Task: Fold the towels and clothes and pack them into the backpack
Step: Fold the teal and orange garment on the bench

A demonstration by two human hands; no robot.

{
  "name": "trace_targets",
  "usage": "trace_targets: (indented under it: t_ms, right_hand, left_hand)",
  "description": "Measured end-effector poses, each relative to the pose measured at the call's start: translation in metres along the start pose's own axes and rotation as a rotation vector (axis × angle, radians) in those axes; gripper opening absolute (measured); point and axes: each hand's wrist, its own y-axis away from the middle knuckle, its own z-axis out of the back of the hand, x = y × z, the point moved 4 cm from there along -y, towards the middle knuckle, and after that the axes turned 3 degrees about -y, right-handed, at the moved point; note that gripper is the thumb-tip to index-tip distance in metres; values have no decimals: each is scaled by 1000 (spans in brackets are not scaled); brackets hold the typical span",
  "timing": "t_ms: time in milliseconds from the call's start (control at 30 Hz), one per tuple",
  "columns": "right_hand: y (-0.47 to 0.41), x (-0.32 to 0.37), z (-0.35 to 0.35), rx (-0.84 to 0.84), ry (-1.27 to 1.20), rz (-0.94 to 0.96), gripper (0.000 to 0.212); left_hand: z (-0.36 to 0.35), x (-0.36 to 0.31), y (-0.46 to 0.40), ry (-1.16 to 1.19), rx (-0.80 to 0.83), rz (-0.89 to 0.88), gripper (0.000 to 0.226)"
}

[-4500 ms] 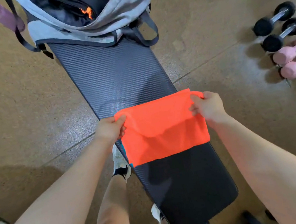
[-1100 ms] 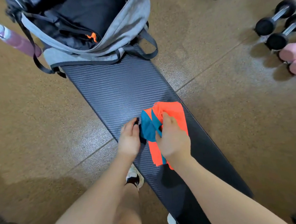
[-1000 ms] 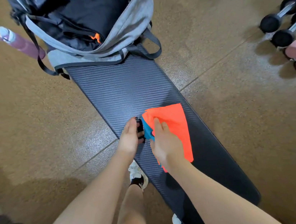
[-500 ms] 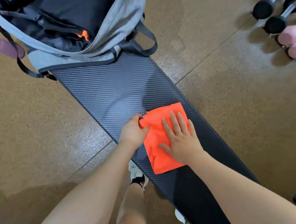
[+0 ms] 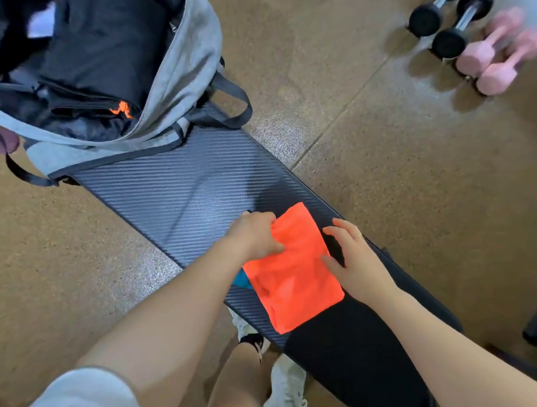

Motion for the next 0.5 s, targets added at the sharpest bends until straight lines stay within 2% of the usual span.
trace_targets:
  t_ms: [133, 233, 367, 500]
  right_hand:
    - [16, 1, 2, 12, -241, -34, 72]
    - [39, 13, 5, 82, -422, -30, 90]
    - [86, 35, 15, 105, -496, 24, 88]
    - [136, 72, 31, 117, -429, 139, 80]
  left_hand:
    - [2, -9, 38, 202, -53, -110, 21]
    - [5, -20, 79, 186, -113, -150, 26]
    - [16, -37, 150, 105, -193, -193, 16]
    - [43, -52, 231, 16, -346, -333, 29]
